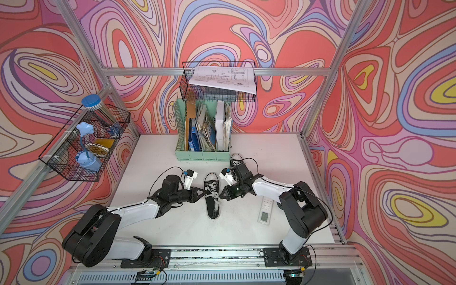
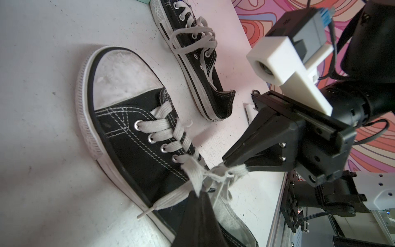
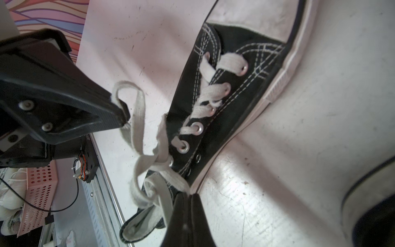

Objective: Tie the shoes
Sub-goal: Tie the shoelace on the shoe.

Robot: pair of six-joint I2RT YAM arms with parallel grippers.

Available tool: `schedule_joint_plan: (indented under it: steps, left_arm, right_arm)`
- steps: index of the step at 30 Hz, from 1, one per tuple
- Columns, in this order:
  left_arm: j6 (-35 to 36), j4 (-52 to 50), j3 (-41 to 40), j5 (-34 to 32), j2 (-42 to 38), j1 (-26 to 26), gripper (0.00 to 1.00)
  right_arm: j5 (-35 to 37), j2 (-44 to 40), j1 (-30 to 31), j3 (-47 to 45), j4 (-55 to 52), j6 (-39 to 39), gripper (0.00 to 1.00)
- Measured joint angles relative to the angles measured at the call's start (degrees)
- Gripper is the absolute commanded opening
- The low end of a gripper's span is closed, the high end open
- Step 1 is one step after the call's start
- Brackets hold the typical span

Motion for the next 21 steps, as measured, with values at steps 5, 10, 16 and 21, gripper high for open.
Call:
schedule_joint_plan:
  steps: [5, 10, 16, 21]
  left_arm:
    - [0.02, -0.79, 0.00, -1.33, -0.22, 0.00, 0.00]
    - [0.35, -1.66, 0.00, -2.27, -0.68, 0.00, 0.00]
    - [0.63, -2.03, 0.00, -2.16, -0.66, 0.00, 0.00]
    - [0.63, -2.01, 0.00, -2.05, -0.66, 0.00, 0.00]
  right_arm:
    - [3.45, -0.35, 0.00, -0.31, -0.87, 2.80, 0.00]
    - [6.27, -0.79, 0.33, -0.85, -1.53, 5.44, 0.03]
    - [6.19, -0.79, 2.67, -0.87, -1.29, 4.52, 0.17]
    - [5.14, 0.04, 2.91, -0.26, -1.09, 0.50, 0.24]
